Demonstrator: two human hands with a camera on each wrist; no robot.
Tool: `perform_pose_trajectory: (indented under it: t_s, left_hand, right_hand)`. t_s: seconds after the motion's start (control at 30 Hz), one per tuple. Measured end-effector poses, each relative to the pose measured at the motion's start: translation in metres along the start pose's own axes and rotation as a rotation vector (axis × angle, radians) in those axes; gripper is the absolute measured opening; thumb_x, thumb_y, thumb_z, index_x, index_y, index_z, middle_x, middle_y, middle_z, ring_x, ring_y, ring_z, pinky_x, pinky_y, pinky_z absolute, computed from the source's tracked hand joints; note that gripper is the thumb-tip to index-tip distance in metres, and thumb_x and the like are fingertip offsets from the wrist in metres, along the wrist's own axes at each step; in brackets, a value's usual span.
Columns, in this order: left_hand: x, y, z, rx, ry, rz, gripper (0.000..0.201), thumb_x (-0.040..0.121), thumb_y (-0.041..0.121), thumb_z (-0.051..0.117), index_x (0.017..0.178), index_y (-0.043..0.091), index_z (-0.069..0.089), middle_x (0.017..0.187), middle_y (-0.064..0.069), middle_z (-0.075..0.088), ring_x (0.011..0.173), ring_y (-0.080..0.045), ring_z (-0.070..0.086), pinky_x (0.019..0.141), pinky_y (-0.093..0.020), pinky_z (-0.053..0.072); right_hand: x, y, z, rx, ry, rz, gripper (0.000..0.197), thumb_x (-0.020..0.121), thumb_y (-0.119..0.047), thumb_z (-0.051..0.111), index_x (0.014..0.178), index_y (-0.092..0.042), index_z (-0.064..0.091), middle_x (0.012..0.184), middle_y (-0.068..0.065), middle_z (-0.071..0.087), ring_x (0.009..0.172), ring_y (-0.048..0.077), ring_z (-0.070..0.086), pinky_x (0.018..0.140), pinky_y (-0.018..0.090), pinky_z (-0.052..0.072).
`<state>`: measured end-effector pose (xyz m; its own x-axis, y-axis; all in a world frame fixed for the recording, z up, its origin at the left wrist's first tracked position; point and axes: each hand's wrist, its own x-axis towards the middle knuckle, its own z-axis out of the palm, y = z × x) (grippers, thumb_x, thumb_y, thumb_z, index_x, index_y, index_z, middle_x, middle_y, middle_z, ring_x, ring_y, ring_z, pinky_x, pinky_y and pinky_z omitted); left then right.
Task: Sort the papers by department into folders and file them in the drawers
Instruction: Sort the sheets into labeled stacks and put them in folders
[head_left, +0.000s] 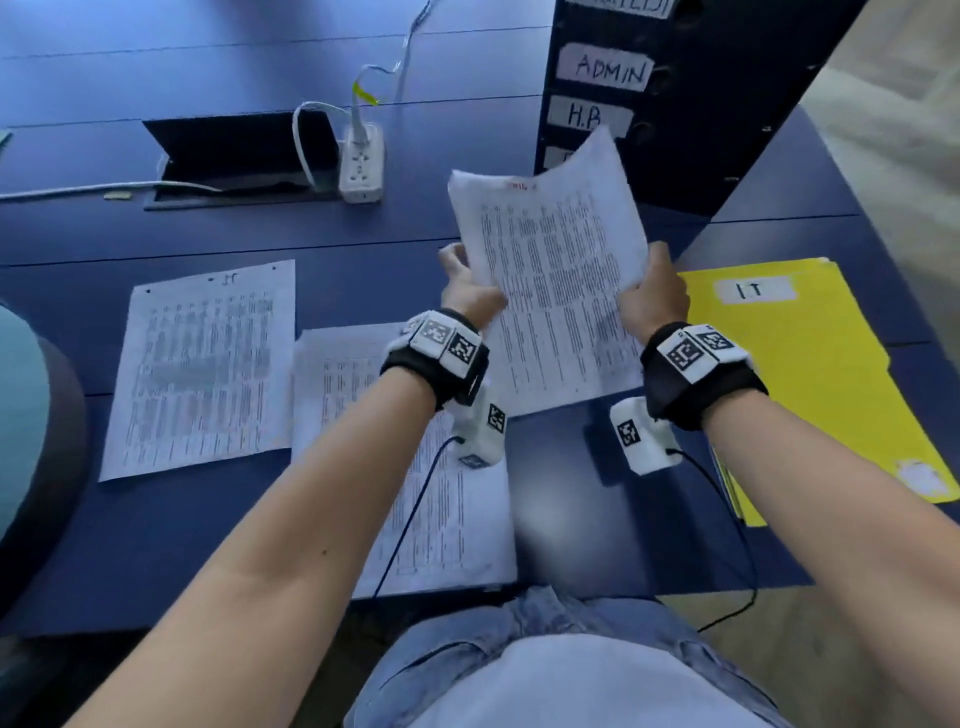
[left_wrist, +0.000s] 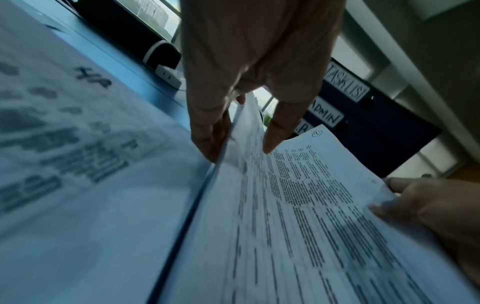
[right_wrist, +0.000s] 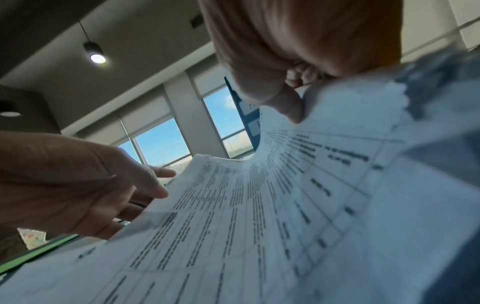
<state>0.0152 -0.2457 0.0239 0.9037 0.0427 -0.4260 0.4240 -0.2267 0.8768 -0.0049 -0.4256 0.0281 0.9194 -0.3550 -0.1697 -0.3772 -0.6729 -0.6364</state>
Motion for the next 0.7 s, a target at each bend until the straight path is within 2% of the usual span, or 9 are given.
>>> perform_pose_trajectory:
  t_s: [0.07,0.13,0.23,0.33,0.4,0.47,0.57,0.63,0.7]
  left_hand:
    - [0.005,-0.011,0.014,0.106,-0.042,-0.028,0.064,0.081,-0.006,0.055,0.122,0.022,0.015,0.102,0.000,0.043,0.100,-0.023,0.049,0.097,-0.041,0.045]
    - [0.010,-0.017,0.027,0.195,-0.026,-0.065,0.079,0.082,-0.007,0.051,0.139,0.023,0.005,0.117,-0.006,0.039,0.108,-0.025,0.047,0.096,-0.037,0.042]
    - [0.016,-0.022,0.041,0.344,-0.013,-0.111,0.067,0.086,-0.004,0.042,0.143,0.019,0.016,0.134,-0.013,0.028,0.116,-0.028,0.042,0.092,-0.029,0.040]
    - [0.027,-0.019,0.046,0.426,0.020,-0.111,0.050,0.088,-0.003,0.040,0.136,0.006,0.030,0.134,-0.015,0.026,0.095,-0.021,0.045,0.079,-0.020,0.040]
    - [0.034,-0.015,0.046,0.437,0.038,-0.091,0.046,0.088,-0.004,0.039,0.133,0.003,0.032,0.135,-0.014,0.026,0.073,-0.008,0.039,0.066,-0.018,0.039]
    - [0.040,-0.014,0.044,0.439,0.039,-0.078,0.050,0.089,-0.004,0.039,0.137,0.002,0.028,0.137,-0.014,0.025,0.066,-0.002,0.031,0.063,-0.012,0.035]
    - [0.052,-0.013,0.039,0.421,0.039,-0.040,0.053,0.088,-0.006,0.040,0.139,0.002,0.028,0.126,-0.011,0.029,0.076,-0.007,0.037,0.060,-0.001,0.032]
    - [0.056,-0.012,0.037,0.414,0.043,-0.021,0.052,0.087,-0.007,0.039,0.137,0.002,0.032,0.112,-0.005,0.025,0.078,-0.008,0.037,0.057,0.002,0.031]
    - [0.059,-0.013,0.037,0.417,0.040,-0.021,0.053,0.087,-0.008,0.040,0.138,0.002,0.031,0.112,-0.004,0.023,0.077,-0.006,0.037,0.054,0.004,0.033]
  right_hand:
    - [0.010,0.013,0.005,-0.048,-0.024,0.035,0.029,0.089,-0.001,0.041,0.117,-0.004,0.037,0.116,0.023,0.054,0.101,0.039,0.053,0.066,0.032,0.028]
    - [0.019,0.022,0.011,-0.058,-0.031,0.077,0.038,0.088,0.000,0.043,0.125,-0.002,0.035,0.120,0.022,0.052,0.105,0.038,0.052,0.070,0.033,0.030]
    - [0.031,0.033,0.020,-0.011,-0.037,0.092,0.058,0.086,0.003,0.049,0.139,-0.006,0.026,0.132,0.018,0.044,0.116,0.036,0.047,0.084,0.037,0.038]
    - [0.041,0.040,0.027,-0.090,-0.050,0.028,0.069,0.083,0.007,0.053,0.142,-0.007,0.021,0.141,0.017,0.029,0.123,0.036,0.037,0.094,0.043,0.037]
    - [0.046,0.042,0.031,-0.204,-0.086,-0.007,0.068,0.083,0.005,0.051,0.143,-0.006,0.020,0.146,0.015,0.019,0.126,0.036,0.032,0.096,0.042,0.035]
    - [0.050,0.041,0.036,-0.344,-0.126,-0.048,0.072,0.083,0.000,0.055,0.144,-0.006,0.017,0.152,0.014,0.006,0.136,0.034,0.020,0.106,0.045,0.026]
    - [0.054,0.038,0.042,-0.527,-0.215,-0.165,0.079,0.084,-0.011,0.060,0.147,-0.015,0.012,0.156,0.008,-0.011,0.144,0.028,-0.005,0.112,0.055,0.003]
    - [0.058,0.036,0.048,-0.512,-0.360,-0.220,0.072,0.091,-0.026,0.052,0.149,-0.023,0.009,0.157,0.003,-0.011,0.144,0.025,-0.008,0.111,0.058,-0.003]
    - [0.060,0.037,0.052,-0.509,-0.491,-0.204,0.073,0.092,-0.049,0.044,0.149,-0.030,0.001,0.156,0.002,-0.017,0.143,0.025,-0.016,0.110,0.057,-0.010]
